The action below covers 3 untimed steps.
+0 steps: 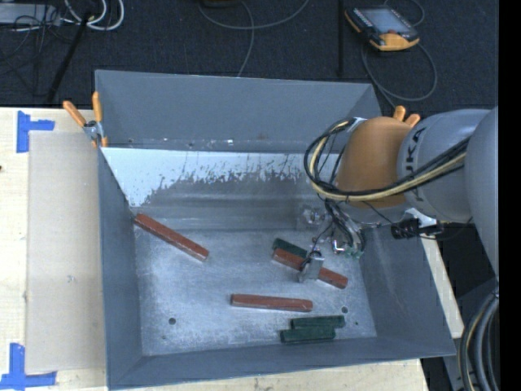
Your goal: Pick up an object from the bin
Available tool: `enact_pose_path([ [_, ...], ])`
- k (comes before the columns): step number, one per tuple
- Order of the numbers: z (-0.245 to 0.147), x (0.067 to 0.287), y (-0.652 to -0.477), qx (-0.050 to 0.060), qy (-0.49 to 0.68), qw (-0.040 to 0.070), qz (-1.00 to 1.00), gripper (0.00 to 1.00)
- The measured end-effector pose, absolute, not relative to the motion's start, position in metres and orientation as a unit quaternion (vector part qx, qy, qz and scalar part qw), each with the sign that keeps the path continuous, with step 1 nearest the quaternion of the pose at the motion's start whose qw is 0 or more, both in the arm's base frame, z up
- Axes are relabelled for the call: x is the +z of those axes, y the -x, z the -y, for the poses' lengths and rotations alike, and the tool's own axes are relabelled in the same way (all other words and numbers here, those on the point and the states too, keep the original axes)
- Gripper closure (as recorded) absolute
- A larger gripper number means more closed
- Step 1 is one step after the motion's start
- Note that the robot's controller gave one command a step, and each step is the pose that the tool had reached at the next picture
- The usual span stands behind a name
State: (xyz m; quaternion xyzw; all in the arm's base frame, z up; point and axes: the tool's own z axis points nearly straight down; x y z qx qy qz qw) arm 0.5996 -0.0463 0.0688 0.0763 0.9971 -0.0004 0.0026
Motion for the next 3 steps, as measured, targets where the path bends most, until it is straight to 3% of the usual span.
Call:
enact_pose_path([
  [1, 0.045, 0.069, -0.597, 0.000, -0.075, 0.000, -0.997, 1.00],
  [2, 0.045, 0.181, -0.589, 0.000, -0.070, 0.004, -0.998, 1.00],
  [3, 0.053, 0.244, -0.576, 0.000, -0.046, 0.004, -0.999, 1.00],
])
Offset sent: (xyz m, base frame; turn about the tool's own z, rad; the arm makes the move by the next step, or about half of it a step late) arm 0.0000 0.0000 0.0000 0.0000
